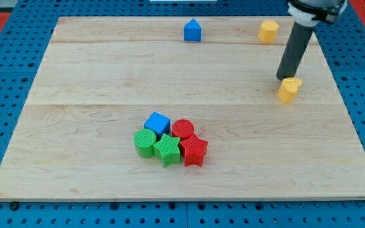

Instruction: Move the yellow heart down and left a bit

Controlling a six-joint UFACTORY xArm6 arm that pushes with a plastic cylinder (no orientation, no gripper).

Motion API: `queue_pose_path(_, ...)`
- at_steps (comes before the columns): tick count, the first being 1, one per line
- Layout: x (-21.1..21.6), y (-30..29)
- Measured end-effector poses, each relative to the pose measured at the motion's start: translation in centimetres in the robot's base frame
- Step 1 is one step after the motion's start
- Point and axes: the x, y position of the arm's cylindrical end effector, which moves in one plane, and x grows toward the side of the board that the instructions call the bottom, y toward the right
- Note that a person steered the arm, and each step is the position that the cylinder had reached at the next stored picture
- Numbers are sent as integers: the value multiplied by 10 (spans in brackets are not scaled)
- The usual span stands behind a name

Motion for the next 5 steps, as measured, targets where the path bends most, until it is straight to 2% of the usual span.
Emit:
queue_pose_path(2, 24, 56)
queue_pose_path(3, 56, 43)
queue_pose_path(4, 67, -7)
queue_pose_path(5, 50, 8)
